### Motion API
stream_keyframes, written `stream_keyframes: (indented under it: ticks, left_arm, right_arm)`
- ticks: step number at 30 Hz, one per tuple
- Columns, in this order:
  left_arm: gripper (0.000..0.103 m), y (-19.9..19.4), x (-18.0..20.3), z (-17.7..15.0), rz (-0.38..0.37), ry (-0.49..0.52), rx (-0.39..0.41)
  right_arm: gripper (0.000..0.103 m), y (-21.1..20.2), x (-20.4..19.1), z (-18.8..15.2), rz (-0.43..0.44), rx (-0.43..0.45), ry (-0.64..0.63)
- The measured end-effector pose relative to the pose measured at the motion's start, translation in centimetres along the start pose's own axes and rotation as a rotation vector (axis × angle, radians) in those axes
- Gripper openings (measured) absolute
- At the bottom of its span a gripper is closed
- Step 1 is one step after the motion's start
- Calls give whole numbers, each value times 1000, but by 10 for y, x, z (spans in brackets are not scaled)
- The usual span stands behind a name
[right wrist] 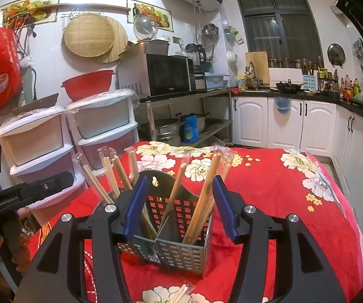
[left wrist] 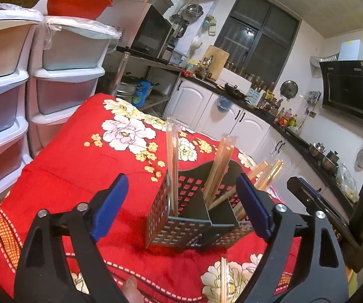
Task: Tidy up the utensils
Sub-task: 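Open both tools to release the chopsticks and pull back from the caddy, then lower both tools to the wrapped chopsticks on the cloth and close each on one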
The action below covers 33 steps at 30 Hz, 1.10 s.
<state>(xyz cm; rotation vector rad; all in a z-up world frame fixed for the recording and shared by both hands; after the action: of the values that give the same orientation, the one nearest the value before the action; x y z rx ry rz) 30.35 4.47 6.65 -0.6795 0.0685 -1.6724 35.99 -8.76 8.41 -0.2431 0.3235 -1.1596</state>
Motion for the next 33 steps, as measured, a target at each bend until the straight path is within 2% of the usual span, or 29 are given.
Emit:
stream_keyframes:
  ticks: [2,5,13,33]
  left_arm:
    - [88,-3,0,-4,-1,2,-1]
    - [91,-5,1,-8,2,3,-3]
    - [91,-13,-2,-21,24,12,-10]
    - [91,-11,4,-55,25,30,-69]
  right_arm:
    - [52,-4,1,-3,-2,-3,-1]
    - [55,-9,2,-7,-7,-6,1]
    - [59,-20,9,-16,-20,-19,13]
    - [60,-36,36,-59,-71,-103,34]
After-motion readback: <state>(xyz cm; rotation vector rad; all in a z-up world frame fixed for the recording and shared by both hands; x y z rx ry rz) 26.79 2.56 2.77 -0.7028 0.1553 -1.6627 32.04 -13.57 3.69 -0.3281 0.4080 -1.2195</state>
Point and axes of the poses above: each gripper's, at about its wrist camera, not at the fingertips, and y roughly the way its jaws point, x to its right, z to its top, the point moved 10 cm from there along y, roughly the way its jaws point, and after that the axes turned 1 degree about -x, right-handed, at the moved point
